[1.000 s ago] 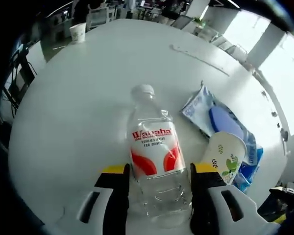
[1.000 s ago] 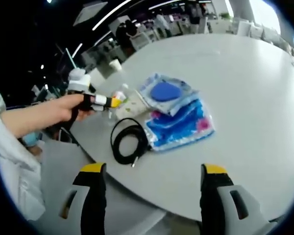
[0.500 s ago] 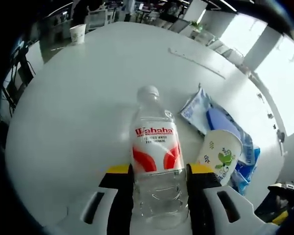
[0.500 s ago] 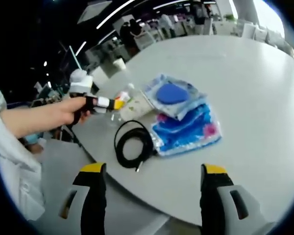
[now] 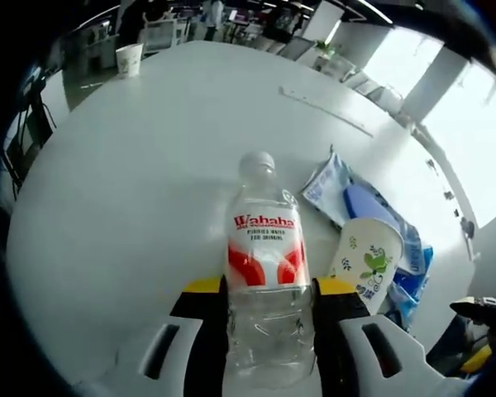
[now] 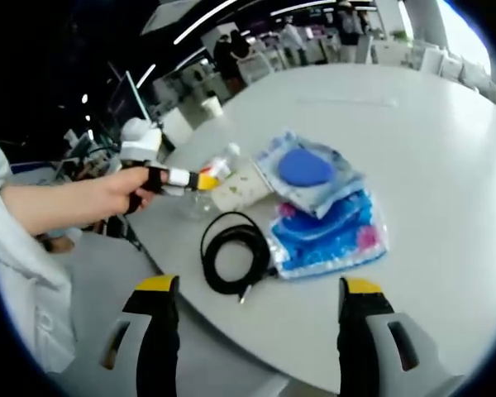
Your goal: Arrange the tabletop items into an orderly group along one side of the table until the central work area is clear of visible clutter.
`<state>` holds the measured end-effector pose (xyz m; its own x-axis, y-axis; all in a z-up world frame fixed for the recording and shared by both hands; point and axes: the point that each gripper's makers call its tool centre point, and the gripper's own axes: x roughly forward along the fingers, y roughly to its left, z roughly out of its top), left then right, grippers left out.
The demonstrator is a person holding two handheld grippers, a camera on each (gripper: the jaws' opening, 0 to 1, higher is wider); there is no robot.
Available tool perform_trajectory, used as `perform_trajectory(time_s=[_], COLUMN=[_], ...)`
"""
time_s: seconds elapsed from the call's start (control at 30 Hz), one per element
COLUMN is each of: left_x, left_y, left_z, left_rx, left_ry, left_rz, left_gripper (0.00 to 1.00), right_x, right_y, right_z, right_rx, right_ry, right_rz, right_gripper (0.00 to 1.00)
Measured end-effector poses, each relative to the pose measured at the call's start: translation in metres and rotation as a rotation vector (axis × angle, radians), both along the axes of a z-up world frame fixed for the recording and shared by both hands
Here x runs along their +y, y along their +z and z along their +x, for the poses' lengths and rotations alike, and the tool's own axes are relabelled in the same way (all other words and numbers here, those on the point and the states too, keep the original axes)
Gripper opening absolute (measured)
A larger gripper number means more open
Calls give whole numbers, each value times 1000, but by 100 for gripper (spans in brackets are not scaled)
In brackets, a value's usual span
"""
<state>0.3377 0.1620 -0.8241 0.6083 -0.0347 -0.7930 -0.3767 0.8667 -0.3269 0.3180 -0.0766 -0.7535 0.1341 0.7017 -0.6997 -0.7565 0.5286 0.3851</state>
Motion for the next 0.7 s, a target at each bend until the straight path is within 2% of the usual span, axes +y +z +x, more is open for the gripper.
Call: perform_trajectory(time_s=[0.13, 0.27, 0.43, 0.7], left_x=[0, 0, 5, 9], left_y=[1, 4, 9, 19], left_z=[-3, -3, 0, 4], left_rx=[-12, -22, -48, -97], left_ry=[8, -20, 5, 20], left_rz=[-19, -3, 2, 11], left_gripper=[33, 33, 33, 34], right_x=[8, 16, 28, 49], right_y=[1, 5, 6, 17], right_z=[1, 2, 4, 14], right_rx=[-6, -20, -55, -57], right_ry=[16, 30, 78, 69], right_rz=[5, 12, -4, 53], right_gripper=[76, 75, 75, 75])
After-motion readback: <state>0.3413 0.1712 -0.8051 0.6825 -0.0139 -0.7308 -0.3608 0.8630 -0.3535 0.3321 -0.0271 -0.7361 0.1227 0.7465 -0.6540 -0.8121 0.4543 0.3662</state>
